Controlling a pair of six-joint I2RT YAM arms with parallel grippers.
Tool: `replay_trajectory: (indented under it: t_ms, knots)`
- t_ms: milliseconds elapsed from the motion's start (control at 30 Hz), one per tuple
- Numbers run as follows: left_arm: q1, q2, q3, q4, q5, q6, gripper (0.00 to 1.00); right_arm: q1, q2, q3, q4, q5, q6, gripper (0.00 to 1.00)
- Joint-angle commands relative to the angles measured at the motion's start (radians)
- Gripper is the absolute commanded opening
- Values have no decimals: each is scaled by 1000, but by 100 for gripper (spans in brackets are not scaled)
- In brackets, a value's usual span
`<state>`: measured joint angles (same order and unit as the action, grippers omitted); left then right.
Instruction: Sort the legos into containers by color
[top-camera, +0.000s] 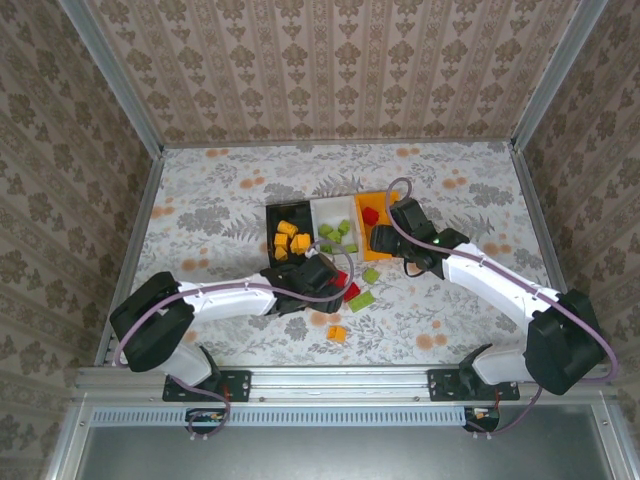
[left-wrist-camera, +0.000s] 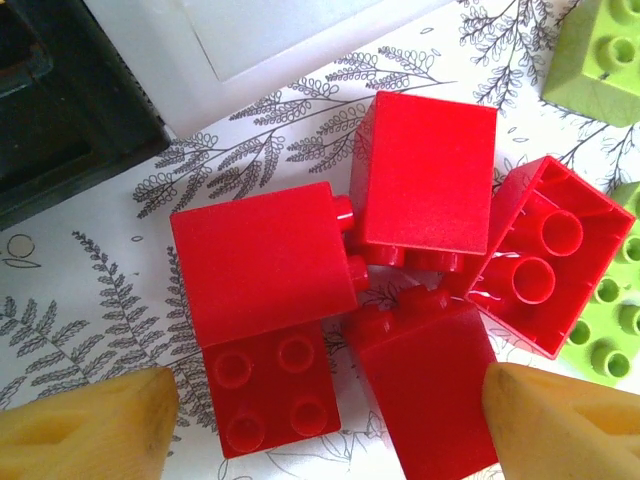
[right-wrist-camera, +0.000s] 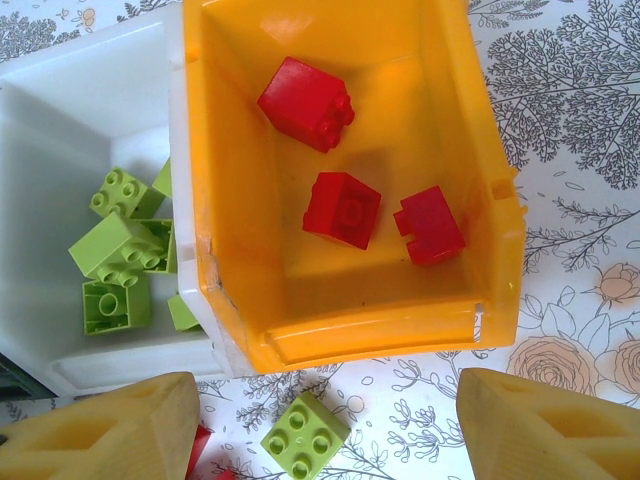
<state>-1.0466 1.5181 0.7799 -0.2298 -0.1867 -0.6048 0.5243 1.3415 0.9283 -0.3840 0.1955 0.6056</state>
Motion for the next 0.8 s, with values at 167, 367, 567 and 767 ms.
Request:
replay_trajectory:
  t_ms: [167,367,567,767]
  knots:
    - [2,-8,-10,-137,-75,-22,77,-4,-44,-14,8,13,-6,70]
    - [7,-132,-70,-190,-78,-33,76,-4,-59,-15,10,10,-6,70]
    - [-36,-166,1,-172,-44,-3,78,-6,-65,-3,2,13,-10,70]
    - [-52,-58,44,-160,-32,18,77,-12,-81,-13,-7,15,-12,70]
